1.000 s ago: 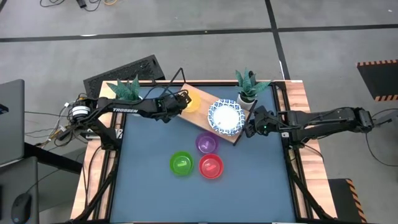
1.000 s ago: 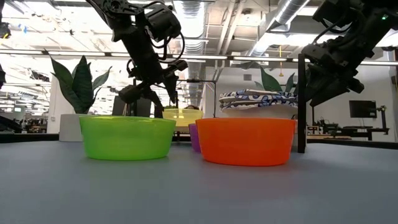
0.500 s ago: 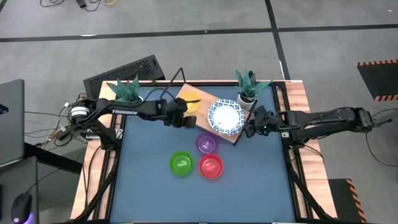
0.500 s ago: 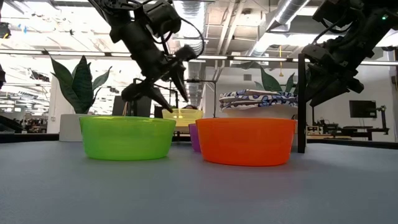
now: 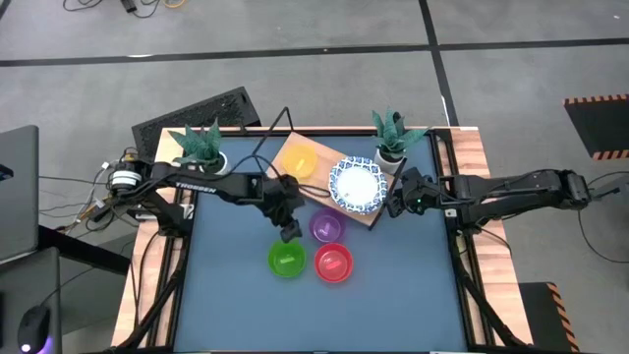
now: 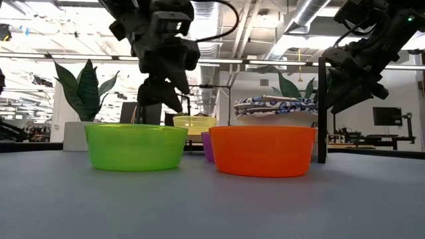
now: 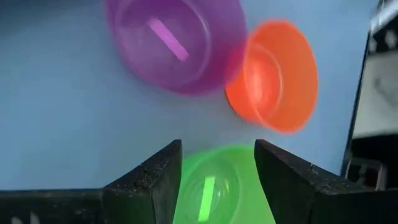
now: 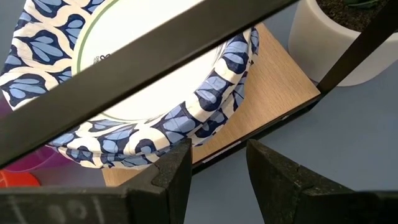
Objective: Place and stack bowls onto a shelf
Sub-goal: Stack the green bowl on top of the yellow bowl on the shelf
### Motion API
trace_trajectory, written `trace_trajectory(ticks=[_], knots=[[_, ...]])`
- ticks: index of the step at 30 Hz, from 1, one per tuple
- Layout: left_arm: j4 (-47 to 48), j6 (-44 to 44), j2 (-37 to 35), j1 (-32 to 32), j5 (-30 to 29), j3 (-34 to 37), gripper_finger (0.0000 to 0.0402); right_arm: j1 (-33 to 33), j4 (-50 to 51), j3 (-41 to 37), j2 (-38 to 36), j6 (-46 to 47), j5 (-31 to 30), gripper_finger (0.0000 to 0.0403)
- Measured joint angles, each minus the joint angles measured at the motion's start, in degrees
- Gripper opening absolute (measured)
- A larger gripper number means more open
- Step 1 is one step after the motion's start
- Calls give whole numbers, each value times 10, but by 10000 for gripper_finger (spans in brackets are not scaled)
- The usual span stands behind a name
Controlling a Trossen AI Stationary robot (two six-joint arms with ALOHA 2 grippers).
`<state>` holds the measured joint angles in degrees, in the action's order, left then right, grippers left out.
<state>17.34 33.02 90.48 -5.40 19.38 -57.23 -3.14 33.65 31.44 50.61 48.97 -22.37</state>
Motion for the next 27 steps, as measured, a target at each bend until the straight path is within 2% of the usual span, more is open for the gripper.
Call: trace_trajectory(ticks=[4, 10, 15, 27], knots=[[25, -68, 0, 29, -16, 0, 185, 0, 0, 0, 0, 0, 0, 178], [88, -148, 0, 82, -108, 0, 185, 0, 0, 0, 0, 0, 2, 178], [107, -160, 0, 103, -203, 0, 185, 0, 0, 0, 0, 0, 2, 178], [123, -143, 6, 105, -196, 23, 185, 1, 0, 0, 0, 4, 3, 178]])
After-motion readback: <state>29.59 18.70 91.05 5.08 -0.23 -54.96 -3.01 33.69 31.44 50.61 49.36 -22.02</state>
